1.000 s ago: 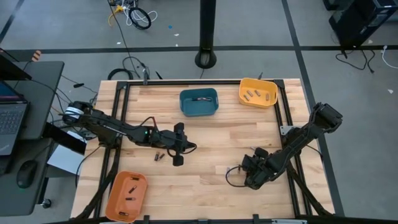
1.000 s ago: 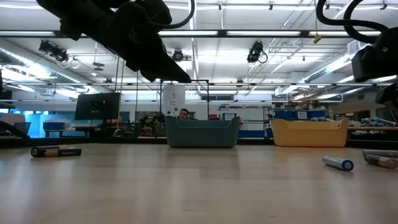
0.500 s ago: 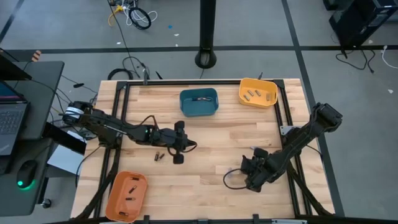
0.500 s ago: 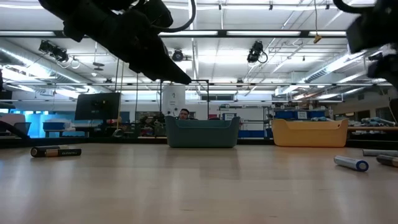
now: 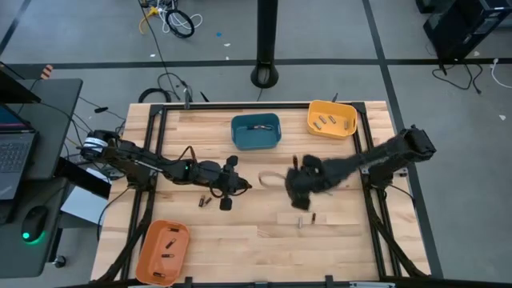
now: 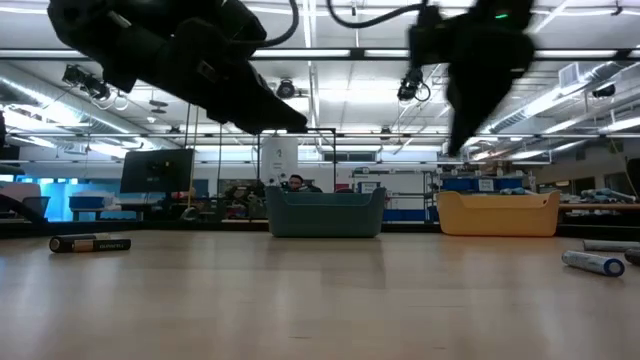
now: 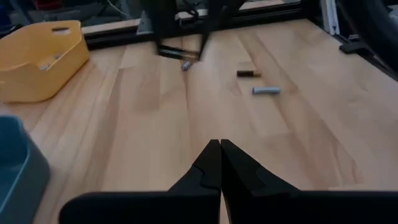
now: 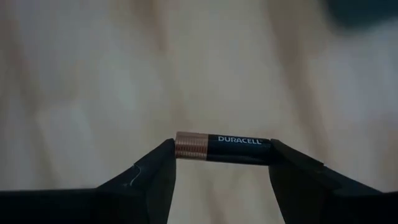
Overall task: Sort batteries
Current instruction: Put the large black battery into the blue bin
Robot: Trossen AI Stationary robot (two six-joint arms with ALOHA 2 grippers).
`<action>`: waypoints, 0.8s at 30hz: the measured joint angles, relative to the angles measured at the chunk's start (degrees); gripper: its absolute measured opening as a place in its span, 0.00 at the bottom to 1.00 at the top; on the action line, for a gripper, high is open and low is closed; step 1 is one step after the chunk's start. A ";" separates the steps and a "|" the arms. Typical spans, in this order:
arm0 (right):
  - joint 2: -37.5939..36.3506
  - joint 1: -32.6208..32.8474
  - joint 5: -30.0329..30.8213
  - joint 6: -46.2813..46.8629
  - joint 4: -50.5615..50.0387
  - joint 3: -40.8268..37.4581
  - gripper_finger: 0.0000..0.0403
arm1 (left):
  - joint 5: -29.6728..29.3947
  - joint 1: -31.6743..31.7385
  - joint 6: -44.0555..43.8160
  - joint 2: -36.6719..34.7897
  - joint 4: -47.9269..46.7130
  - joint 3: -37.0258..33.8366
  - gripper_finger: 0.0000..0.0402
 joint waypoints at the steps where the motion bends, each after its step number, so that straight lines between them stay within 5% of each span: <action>1: 0.00 -2.45 0.00 -3.01 1.52 0.73 0.56 | 0.31 0.27 -0.12 0.00 0.84 -0.57 0.01; 11: 2.73 -25.88 -9.32 -26.91 16.80 8.43 0.56 | 1.92 0.81 -0.23 -0.67 1.58 -1.58 0.01; 24: 25.83 -38.34 -15.04 -41.83 7.09 32.49 0.56 | 0.18 0.77 -0.40 -7.87 -4.22 -1.58 0.01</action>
